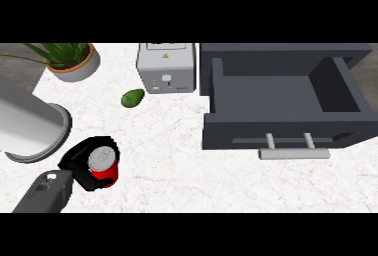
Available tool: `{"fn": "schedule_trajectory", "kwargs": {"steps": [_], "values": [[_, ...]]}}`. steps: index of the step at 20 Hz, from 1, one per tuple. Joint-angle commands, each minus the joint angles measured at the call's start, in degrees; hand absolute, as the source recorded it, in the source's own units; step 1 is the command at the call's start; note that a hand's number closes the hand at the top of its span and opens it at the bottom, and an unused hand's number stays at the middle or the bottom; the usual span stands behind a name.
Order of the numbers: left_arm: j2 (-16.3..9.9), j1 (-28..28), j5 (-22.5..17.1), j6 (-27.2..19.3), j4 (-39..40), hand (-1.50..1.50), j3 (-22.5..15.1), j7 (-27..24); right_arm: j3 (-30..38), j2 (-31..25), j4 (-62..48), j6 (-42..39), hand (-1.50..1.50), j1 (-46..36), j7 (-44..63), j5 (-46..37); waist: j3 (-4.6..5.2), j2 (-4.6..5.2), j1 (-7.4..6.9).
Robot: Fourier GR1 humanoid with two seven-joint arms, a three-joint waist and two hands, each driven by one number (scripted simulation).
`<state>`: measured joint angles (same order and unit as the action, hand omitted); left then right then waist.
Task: Pick up the can, place it into the drawer and close the drawer
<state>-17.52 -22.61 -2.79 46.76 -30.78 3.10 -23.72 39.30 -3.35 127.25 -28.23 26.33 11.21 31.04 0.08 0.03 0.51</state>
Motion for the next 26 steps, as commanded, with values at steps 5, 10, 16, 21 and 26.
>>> {"fn": "schedule_trajectory", "kwargs": {"steps": [5, 10, 16, 21, 26], "values": [[9.9, -1.7, -12.3, -27.1, -1.9, 1.5, 15.6, -3.9, 1.1, 1.0, 0.1, -0.4, -1.5, 0.9, -1.0, 0.3, -0.19, -0.45, -0.91], [15.8, -1.2, -13.5, -35.4, -15.9, 1.5, 13.2, 3.4, 2.2, 3.0, 4.1, -1.4, -1.5, 4.3, 0.4, 1.7, -0.18, -0.65, -0.97], [17.4, 0.7, -13.5, -43.8, -32.8, 1.5, 5.3, 10.5, 1.5, 2.1, 4.7, 1.7, -1.5, 0.2, 3.8, 1.3, -0.12, -0.35, -0.95], [17.5, -1.5, -13.8, -53.0, -45.2, 1.5, -0.9, 22.4, 1.1, 3.3, 1.7, 0.2, -1.5, -0.8, 1.9, -1.3, -0.15, -0.38, -0.83], [17.5, -5.0, -12.6, -61.9, -52.3, 1.5, -5.6, 29.9, 1.3, 2.2, 4.5, 0.8, -1.5, 0.6, 3.0, 2.4, -0.12, -0.32, -0.32]]}}
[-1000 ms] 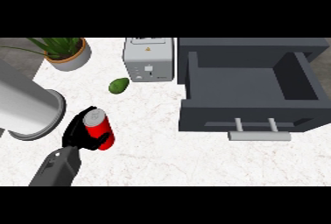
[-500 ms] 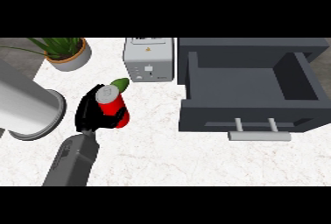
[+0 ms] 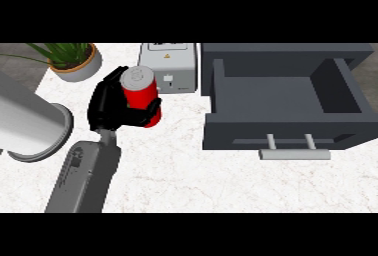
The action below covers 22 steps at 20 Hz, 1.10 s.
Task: Pick up the can, place it into the drawer and close the drawer
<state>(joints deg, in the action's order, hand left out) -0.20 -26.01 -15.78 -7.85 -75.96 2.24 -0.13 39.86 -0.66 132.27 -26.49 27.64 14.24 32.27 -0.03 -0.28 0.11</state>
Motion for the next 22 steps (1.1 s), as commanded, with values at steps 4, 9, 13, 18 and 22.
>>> {"fn": "schedule_trajectory", "kwargs": {"steps": [4, 9, 13, 18, 22], "values": [[0.1, -6.3, 2.2, -7.5, -7.2, 1.5, -3.0, 10.4, 0.0, 0.6, 0.1, -0.7, -1.5, 0.4, -1.0, -0.3, 0.01, 0.16, 0.42], [0.2, -11.9, 3.1, -15.5, -4.6, 1.5, -8.9, 10.7, -1.9, 0.6, -1.6, -1.9, -1.5, 1.6, -3.5, -2.2, 0.01, 0.21, 0.75], [0.2, -21.1, 1.8, -17.2, 4.2, 1.5, -7.1, 9.9, -3.6, 0.6, 0.7, 1.9, -1.5, -0.2, -0.7, -2.4, 0.02, 0.39, 1.17], [0.2, -27.1, 0.3, -21.8, 9.1, 1.5, -10.8, 9.4, -0.8, 0.3, -0.1, -1.0, -1.5, -0.7, 0.8, -0.4, 0.03, 0.44, 1.48], [0.2, -30.1, -1.5, -24.7, 9.9, 1.5, -12.7, 11.2, -1.9, 0.7, -0.6, 1.0, -1.5, -3.4, 1.2, -1.9, 0.02, 0.34, 1.02]]}}
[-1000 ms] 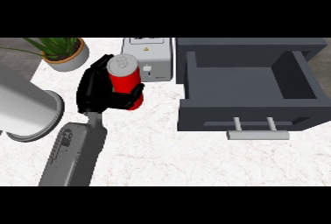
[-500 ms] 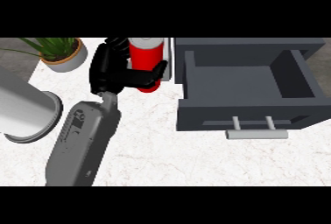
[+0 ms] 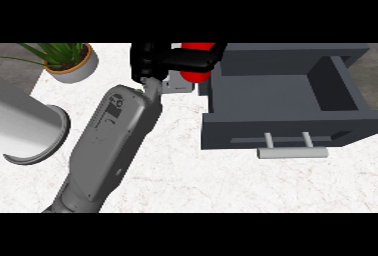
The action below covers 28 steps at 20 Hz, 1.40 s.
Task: Pick up the can, place it into the drawer and close the drawer
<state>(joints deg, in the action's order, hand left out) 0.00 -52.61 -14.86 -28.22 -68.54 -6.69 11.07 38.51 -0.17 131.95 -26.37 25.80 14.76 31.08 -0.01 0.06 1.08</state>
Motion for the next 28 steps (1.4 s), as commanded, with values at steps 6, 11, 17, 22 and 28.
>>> {"fn": "schedule_trajectory", "kwargs": {"steps": [6, 11, 17, 22, 28], "values": [[0.0, -11.6, -6.1, -6.6, 11.6, 1.5, -4.8, -2.8, -0.7, -1.0, -1.8, 0.7, -1.5, -2.7, -0.8, -2.0, -0.02, 0.09, 0.45], [0.0, -17.2, -11.7, -6.6, 22.0, 1.5, -4.7, -9.5, 2.1, -3.5, -3.7, -1.9, -1.5, -1.6, -1.1, 3.1, -0.04, 0.45, 2.46], [0.0, -23.0, -17.2, -7.2, 28.1, 1.5, -7.4, -10.4, 0.2, 0.0, -1.2, -1.6, -1.5, -1.2, -0.3, 1.2, -0.05, 0.4, 2.15], [0.0, -25.2, -22.0, -8.7, 31.0, 1.5, -12.3, -10.9, 0.3, -1.6, 2.5, 1.5, -1.5, -2.6, 3.4, 2.4, -0.03, 0.35, 2.27], [0.0, -27.5, -27.7, -10.8, 36.3, 1.5, -15.8, -14.1, 0.3, -2.3, 1.3, 0.5, -1.5, -3.2, 2.8, 1.6, -0.07, 0.64, 3.58]]}}
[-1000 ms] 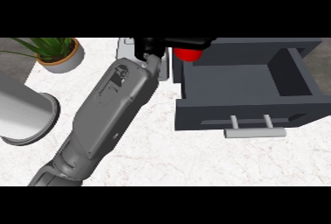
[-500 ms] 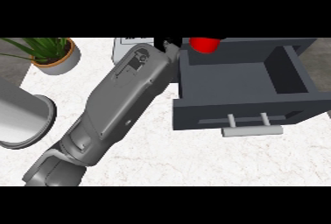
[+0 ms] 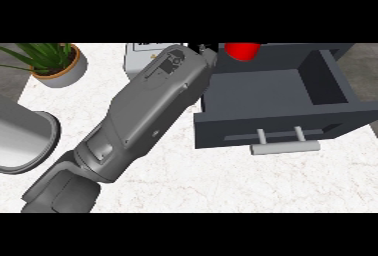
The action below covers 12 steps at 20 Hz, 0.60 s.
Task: Pick up the can, place it into the drawer and close the drawer
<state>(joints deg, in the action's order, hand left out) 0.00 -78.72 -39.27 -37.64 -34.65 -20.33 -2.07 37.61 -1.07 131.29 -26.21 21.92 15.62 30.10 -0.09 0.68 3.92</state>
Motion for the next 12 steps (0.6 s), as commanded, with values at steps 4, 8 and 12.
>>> {"fn": "schedule_trajectory", "kwargs": {"steps": [4, 8, 12], "values": [[0.0, -2.5, -5.8, -1.8, 4.7, 1.5, -4.3, -1.7, -0.2, -0.1, -0.5, -0.3, -1.5, 0.1, 1.3, 1.7, -0.03, 0.21, 0.84], [0.0, -1.2, -7.0, -1.9, 6.4, 1.5, -7.7, -3.7, 0.2, 0.4, 2.9, 0.6, -1.5, 0.6, 2.1, 2.6, 0.0, 0.31, 1.3], [0.0, -2.9, -8.6, -3.5, 8.5, -1.5, -10.0, -2.8, 0.3, -1.3, 3.2, 1.6, -1.5, -0.8, 3.7, 2.0, -0.01, 0.32, 1.4]]}}
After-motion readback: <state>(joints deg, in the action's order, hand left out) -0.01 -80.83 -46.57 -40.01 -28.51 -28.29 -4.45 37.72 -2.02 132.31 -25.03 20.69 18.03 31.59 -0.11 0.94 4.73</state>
